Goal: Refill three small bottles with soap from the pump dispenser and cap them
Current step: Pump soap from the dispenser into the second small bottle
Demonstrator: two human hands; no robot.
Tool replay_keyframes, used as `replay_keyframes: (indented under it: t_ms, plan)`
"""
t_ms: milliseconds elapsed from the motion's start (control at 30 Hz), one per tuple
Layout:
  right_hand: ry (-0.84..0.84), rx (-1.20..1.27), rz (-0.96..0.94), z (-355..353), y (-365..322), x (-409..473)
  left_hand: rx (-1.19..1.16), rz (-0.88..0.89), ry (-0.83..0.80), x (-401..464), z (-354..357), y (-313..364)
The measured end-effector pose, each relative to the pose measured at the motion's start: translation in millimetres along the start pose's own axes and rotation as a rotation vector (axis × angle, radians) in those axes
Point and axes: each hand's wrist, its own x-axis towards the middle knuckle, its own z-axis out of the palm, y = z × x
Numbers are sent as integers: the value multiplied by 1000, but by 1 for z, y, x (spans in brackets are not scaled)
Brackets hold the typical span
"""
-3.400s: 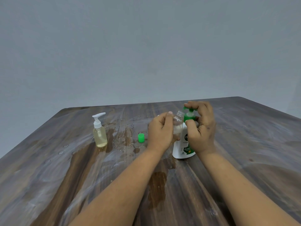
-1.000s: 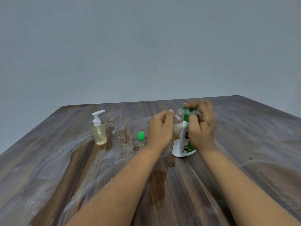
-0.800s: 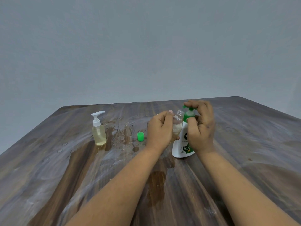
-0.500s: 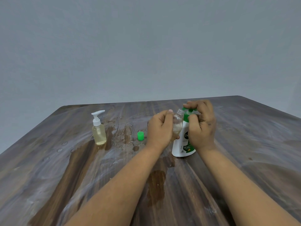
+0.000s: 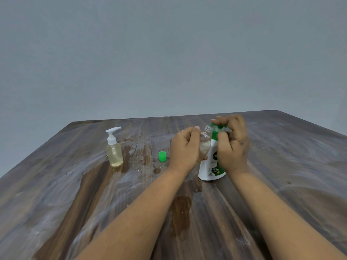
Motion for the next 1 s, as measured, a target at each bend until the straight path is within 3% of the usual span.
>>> replay_keyframes:
  t_ms: [1000]
  plan:
    - [-10,26,20,-1,1,0,-4,-30,-22,-2,-1,3]
